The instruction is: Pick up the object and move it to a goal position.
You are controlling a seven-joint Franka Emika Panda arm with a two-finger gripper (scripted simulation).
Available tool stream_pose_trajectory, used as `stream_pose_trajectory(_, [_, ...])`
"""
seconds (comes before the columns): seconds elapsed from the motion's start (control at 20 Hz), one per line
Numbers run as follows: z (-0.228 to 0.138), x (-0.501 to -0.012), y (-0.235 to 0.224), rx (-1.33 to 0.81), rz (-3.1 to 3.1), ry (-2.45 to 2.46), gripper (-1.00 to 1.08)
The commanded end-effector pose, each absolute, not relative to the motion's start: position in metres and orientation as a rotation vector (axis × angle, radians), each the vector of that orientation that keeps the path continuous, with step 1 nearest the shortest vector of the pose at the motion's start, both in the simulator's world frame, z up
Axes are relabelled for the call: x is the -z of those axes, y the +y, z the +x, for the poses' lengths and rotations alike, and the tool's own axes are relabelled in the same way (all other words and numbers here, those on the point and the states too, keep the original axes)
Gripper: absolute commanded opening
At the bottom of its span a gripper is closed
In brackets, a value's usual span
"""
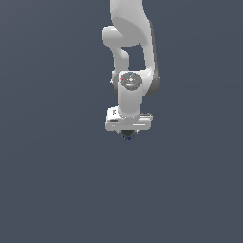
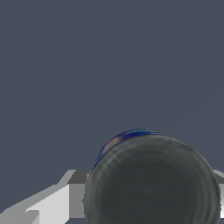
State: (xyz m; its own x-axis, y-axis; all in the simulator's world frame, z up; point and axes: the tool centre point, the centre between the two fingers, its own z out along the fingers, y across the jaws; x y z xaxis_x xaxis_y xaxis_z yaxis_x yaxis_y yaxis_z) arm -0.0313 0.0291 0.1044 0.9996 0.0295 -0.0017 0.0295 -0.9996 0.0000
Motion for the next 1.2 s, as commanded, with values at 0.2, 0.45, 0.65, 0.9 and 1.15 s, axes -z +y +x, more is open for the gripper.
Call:
stream_pose_trajectory(0.2, [-0.006,-0.169,0.023,0.001,3.141,0.046,-1.00])
stream_pose_trajectory(0.45, [0.014,-0.217,0.018,0.001,3.141,0.046,-1.00])
stream_pose_trajectory(0.65, [0.029,-0.252,0.014,0.001,3.141,0.046,-1.00])
stream_pose_trajectory(0.9, [0.044,-0.286,0.010,0.000,3.141,0.046,-1.00])
stream_pose_trajectory(1.15, [0.055,-0.308,0.008,0.000,3.141,0.046,-1.00])
